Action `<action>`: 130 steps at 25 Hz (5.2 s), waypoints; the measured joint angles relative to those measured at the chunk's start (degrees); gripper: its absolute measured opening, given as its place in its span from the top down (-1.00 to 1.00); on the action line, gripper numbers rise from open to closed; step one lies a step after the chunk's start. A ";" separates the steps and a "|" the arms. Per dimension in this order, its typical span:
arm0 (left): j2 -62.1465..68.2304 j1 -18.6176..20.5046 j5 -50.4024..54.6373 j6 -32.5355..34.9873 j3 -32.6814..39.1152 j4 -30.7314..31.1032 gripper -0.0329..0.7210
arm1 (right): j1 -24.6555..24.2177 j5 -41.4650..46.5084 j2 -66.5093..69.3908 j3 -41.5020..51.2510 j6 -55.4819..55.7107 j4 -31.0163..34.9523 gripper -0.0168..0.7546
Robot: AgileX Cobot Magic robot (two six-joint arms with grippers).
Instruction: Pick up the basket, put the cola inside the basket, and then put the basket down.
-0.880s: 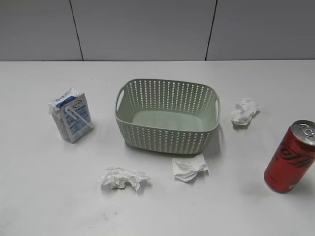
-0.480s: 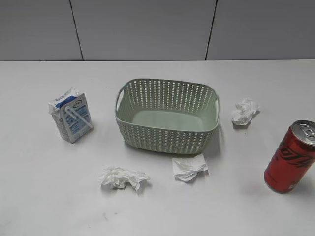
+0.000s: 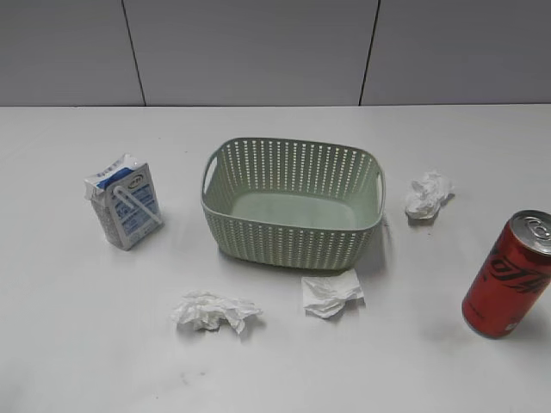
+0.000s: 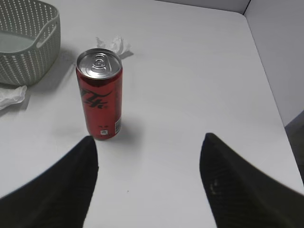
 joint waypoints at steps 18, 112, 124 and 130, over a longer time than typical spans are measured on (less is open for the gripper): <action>46.26 -0.14 0.65 5.29 -30.11 -7.24 -0.63 | 0.00 0.00 0.00 0.00 0.10 0.00 -0.36; 106.71 -27.40 27.69 -21.03 -78.89 -8.32 0.90 | 0.02 0.00 0.00 0.00 0.23 0.00 -0.36; 87.62 -32.33 21.04 -29.82 -54.63 -5.77 0.90 | 0.02 0.00 0.00 0.00 2.05 -0.17 -0.36; 85.76 -33.20 16.09 -30.10 -46.13 -5.94 0.90 | 0.02 -0.13 6.69 -1.24 6.98 0.43 -0.50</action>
